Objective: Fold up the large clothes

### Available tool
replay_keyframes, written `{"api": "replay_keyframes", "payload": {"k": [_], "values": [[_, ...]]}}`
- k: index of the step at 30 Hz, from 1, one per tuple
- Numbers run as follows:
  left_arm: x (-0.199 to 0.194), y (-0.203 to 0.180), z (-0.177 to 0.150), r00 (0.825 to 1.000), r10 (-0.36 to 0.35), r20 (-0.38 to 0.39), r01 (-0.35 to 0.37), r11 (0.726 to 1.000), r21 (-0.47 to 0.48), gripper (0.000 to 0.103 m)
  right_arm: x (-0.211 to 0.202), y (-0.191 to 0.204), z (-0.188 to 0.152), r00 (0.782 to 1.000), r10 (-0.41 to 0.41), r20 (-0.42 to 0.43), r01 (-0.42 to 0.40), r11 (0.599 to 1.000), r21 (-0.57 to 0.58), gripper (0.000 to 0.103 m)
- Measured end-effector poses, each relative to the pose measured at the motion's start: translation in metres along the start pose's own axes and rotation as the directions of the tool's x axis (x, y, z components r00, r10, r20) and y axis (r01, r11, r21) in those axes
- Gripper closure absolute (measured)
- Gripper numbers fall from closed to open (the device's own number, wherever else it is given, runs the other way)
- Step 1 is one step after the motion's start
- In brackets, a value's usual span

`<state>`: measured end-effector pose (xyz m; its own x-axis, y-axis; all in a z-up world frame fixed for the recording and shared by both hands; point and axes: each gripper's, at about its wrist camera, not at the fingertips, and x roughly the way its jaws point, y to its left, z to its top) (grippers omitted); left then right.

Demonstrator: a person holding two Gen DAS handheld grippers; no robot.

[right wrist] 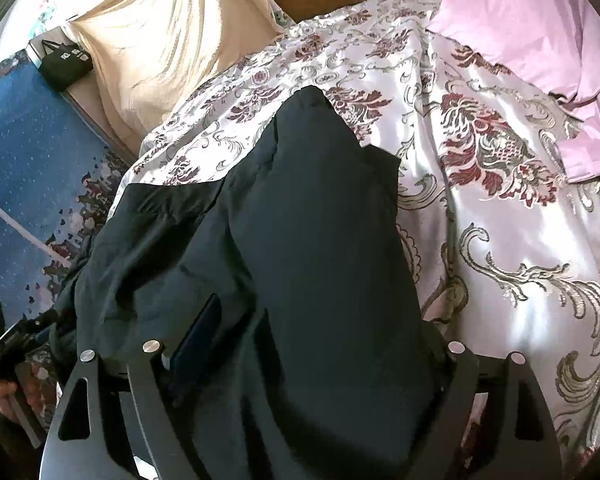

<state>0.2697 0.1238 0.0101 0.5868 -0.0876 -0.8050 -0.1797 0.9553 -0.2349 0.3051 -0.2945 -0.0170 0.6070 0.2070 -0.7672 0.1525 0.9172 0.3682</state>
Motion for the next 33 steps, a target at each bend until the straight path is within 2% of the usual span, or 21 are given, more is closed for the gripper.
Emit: {"api": "replay_keyframes", "payload": {"k": [2,4,5,11,13,18,23,28,33], "values": [[-0.005,-0.005,-0.002,1.0,0.006,0.01,-0.007,1.0,0.02,0.011,-0.005,0.004,-0.001,1.0,-0.005,0.015,0.005,1.0,-0.018,0.016],[-0.011,-0.01,-0.006,1.0,0.003,0.026,-0.004,0.999,0.034,0.011,-0.01,0.007,-0.002,0.999,-0.027,0.026,0.029,0.999,-0.042,0.005],[-0.014,-0.012,-0.007,0.999,0.0,0.033,-0.001,0.999,0.038,0.011,-0.014,0.01,-0.003,0.998,-0.044,0.04,0.046,0.997,-0.059,0.003],[-0.03,-0.021,-0.016,0.997,-0.027,0.07,0.024,0.998,0.05,0.01,-0.033,0.014,-0.005,0.992,-0.088,0.085,0.096,0.991,-0.093,0.002],[-0.034,-0.026,-0.02,0.996,-0.034,0.081,0.029,0.998,0.062,0.007,-0.04,0.015,-0.006,0.989,-0.1,0.106,0.11,0.989,-0.1,0.002],[-0.047,-0.035,-0.029,0.99,-0.002,0.138,-0.012,0.995,0.103,0.003,-0.058,0.024,-0.011,0.979,-0.112,0.169,0.134,0.983,-0.126,0.002],[-0.067,-0.052,-0.04,0.971,0.042,0.233,-0.082,0.983,0.165,0.002,-0.075,0.039,-0.017,0.97,-0.098,0.224,0.136,0.978,-0.159,0.002],[-0.089,-0.071,-0.056,0.947,0.022,0.321,-0.098,0.97,0.223,0.002,-0.09,0.056,-0.028,0.959,-0.083,0.272,0.137,0.973,-0.188,0.002],[-0.102,-0.08,-0.071,0.929,0.007,0.371,-0.109,0.961,0.255,0.001,-0.107,0.07,-0.044,0.943,-0.072,0.324,0.146,0.967,-0.209,0.002]]}}
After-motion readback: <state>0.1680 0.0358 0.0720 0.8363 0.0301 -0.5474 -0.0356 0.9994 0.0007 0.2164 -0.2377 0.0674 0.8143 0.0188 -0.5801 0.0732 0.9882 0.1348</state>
